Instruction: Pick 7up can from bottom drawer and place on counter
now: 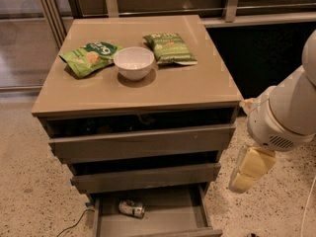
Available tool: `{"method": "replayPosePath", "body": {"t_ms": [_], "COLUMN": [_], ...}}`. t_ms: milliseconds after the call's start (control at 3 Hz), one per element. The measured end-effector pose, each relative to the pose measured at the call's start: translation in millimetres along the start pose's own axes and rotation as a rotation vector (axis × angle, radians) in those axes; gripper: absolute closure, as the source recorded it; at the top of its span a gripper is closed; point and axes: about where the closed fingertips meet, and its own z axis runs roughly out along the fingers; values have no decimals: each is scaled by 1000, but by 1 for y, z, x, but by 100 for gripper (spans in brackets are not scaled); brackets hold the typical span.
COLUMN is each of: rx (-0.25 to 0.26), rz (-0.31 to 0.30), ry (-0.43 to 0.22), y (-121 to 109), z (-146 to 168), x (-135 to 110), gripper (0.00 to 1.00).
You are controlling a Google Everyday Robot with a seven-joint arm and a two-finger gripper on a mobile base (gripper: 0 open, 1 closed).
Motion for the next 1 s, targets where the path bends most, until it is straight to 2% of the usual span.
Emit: {"method": "replayPosePath", "body": {"t_ms": [333,667,1000], "rx": [0,-75,-153], "rz": [0,-15,-25], "ry": [0,-4,-32], "y": [0,21,55], "z": [0,27,67], "x": [0,3,2], "gripper": [0,0,0]}}
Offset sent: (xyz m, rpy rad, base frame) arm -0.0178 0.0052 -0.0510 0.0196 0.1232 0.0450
